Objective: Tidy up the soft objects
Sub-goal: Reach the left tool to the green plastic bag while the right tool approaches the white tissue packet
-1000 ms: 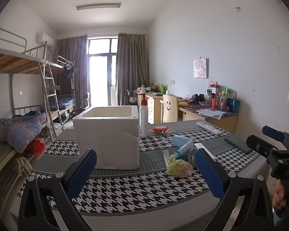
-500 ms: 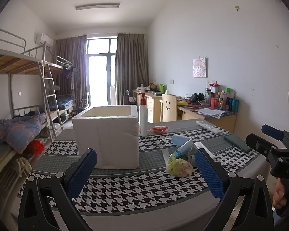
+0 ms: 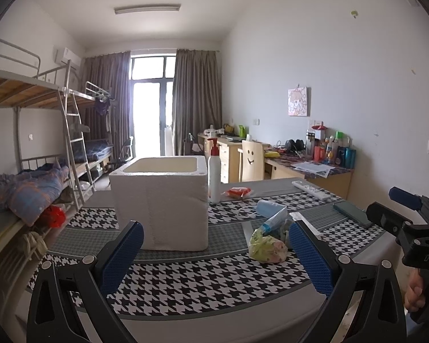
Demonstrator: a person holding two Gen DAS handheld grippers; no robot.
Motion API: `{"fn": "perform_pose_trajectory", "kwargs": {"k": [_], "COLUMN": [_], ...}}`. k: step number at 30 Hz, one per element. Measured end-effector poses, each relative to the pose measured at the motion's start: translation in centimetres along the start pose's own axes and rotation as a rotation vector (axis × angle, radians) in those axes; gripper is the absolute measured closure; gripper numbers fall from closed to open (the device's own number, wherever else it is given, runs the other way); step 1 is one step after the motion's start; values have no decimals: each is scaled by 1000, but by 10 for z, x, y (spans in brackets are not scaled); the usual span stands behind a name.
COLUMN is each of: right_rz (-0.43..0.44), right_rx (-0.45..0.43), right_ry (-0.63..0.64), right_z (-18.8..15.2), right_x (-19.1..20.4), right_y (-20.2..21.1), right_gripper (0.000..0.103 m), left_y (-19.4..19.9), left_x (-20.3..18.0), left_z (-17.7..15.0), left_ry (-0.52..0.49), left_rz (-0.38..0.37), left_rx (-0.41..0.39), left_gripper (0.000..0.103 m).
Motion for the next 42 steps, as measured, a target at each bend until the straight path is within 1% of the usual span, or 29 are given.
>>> {"fn": "perform_pose_trajectory", "kwargs": {"k": [4,9,15,18,23,28,32,37,42], "right_rz": [-16,-29,-41,-47,-40,-86,-84,-86,-83], "right_rx": [8,46,86,98,138,190,236,269,299], "right_ry": [17,17,24,25,-20,-10,-25,-34,-45], "right_z": [1,3,4,4,5,5,2,0,-2], "right_x": [0,-5,-12,-15,-30,-42,-50,-59,-68], "right_y": [-6,-23,-42,-49,-64,-84,-101,-114,-127], "right_gripper": [0,0,0,0,0,0,0,0,0], "left_y": [-7,-17,-38,-48,-67,-85,-100,-115,-133], "left_x": [1,4,5,3,-1,-4,-7,-15,-26], "left_z": [0,2,2,3,4,5,3,-1,-7], "left_ry": [-5,2,7,3,-5,-9,-13,-26,-39], "left_rz": [3,8,-3,-18,-37,-56,-75,-105,-138], "left_rx": [13,30,75,92,129,167,208,258,317], "left_gripper": [1,1,1,1,1,1,1,4,8]}}
Point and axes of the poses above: each gripper's, at about its wrist camera, not at the fingertips, and y roughly against the way its jaws point, x to its left, z to its top, the point moved 6 cm from there along -y, roughly the way its jaws point, and after that the axes turned 12 degrees about x, right-handed, at the moved point
